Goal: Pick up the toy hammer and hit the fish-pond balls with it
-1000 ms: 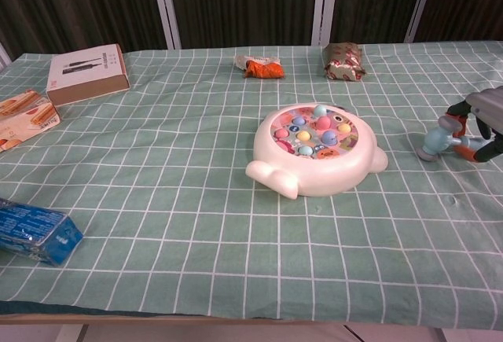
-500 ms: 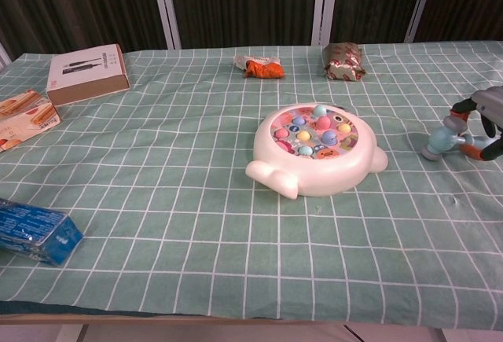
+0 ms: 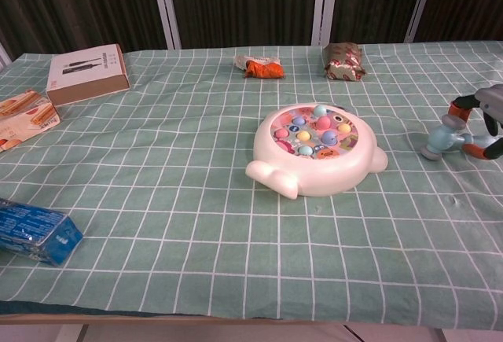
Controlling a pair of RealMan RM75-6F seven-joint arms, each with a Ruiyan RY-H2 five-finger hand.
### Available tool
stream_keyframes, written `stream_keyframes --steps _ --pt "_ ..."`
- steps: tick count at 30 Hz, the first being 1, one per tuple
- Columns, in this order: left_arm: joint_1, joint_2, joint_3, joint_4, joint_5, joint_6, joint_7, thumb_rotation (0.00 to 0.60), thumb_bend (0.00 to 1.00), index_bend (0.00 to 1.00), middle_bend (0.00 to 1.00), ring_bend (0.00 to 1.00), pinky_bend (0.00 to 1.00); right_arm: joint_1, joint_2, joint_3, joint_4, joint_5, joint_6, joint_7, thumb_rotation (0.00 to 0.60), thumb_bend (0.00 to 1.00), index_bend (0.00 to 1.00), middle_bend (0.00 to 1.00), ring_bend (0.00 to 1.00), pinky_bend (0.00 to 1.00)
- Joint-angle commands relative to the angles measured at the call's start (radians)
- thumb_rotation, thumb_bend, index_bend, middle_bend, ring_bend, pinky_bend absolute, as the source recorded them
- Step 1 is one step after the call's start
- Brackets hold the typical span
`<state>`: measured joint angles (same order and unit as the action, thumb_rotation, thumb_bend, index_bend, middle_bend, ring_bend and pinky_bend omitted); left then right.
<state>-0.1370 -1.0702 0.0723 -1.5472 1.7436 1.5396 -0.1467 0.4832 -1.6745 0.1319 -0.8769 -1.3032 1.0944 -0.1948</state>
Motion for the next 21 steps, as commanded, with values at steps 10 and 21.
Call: stream_keyframes --steps 10,21 --pt "0.001 -0.001 0.001 -0.001 0.002 0.001 0.005 0.600 0.71 0.00 0.00 0.00 0.00 -0.073 0.107 -0.035 -0.150 -0.070 0.134 -0.004 0.600 0.47 0.38 0.41 0.58 0.65" --pt "0.003 -0.003 -0.006 0.000 -0.010 0.003 0.003 0.600 0.64 0.00 0.00 0.00 0.00 -0.347 0.414 -0.207 -0.732 -0.242 0.498 -0.186 0.600 0.29 0.00 0.00 0.00 0.17"
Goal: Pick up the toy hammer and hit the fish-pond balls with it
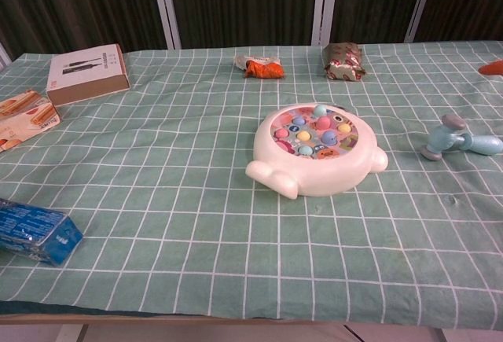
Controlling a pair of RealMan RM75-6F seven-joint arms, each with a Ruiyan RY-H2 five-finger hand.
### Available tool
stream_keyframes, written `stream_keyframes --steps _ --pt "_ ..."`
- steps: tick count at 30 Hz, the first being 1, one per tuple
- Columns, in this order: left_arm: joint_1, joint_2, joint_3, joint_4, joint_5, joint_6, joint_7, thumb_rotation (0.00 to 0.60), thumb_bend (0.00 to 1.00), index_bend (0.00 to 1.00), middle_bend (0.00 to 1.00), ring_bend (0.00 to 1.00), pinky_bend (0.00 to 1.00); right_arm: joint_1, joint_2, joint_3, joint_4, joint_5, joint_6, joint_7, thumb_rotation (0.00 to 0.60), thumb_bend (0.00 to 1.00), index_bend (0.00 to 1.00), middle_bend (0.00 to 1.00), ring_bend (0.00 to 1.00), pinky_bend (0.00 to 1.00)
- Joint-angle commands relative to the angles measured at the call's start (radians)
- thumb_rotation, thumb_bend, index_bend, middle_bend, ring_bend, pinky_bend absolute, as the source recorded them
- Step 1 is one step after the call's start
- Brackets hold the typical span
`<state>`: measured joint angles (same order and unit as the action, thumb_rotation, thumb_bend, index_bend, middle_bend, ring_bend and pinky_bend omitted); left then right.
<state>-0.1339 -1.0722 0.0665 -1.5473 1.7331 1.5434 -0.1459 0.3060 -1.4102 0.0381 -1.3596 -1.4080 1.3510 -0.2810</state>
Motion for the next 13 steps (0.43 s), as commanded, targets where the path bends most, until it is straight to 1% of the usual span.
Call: stream_keyframes --steps 1,3,4,6,8,13 --pt "0.000 -0.002 0.000 0.000 0.000 -0.002 0.005 0.600 0.61 0.00 0.00 0.00 0.00 -0.191 0.148 -0.123 -0.241 -0.163 0.280 -0.071 0.600 0.29 0.00 0.00 0.00 0.15" --pt "-0.002 -0.004 0.001 -0.001 0.000 -0.007 0.014 0.600 0.60 0.00 0.00 0.00 0.00 -0.223 0.141 -0.127 -0.213 -0.180 0.325 -0.035 0.600 0.28 0.00 0.00 0.00 0.11" --pt "-0.002 -0.005 0.002 -0.002 0.001 -0.010 0.019 0.600 0.60 0.00 0.00 0.00 0.00 -0.228 0.147 -0.131 -0.202 -0.189 0.328 -0.031 0.600 0.28 0.00 0.00 0.00 0.09" --pt "-0.002 -0.008 0.002 -0.004 0.002 -0.012 0.030 0.600 0.58 0.00 0.00 0.00 0.00 -0.234 0.152 -0.118 -0.194 -0.184 0.332 0.003 0.600 0.28 0.00 0.00 0.00 0.06" --pt "-0.003 -0.013 0.001 -0.007 -0.001 -0.017 0.044 0.600 0.57 0.00 0.00 0.00 0.00 -0.234 0.156 -0.106 -0.192 -0.166 0.313 0.009 0.600 0.28 0.00 0.00 0.00 0.06" --pt "-0.004 -0.019 0.000 -0.013 -0.003 -0.024 0.066 0.600 0.53 0.00 0.00 0.00 0.00 -0.227 0.161 -0.097 -0.197 -0.147 0.258 -0.007 0.600 0.28 0.00 0.00 0.00 0.06"
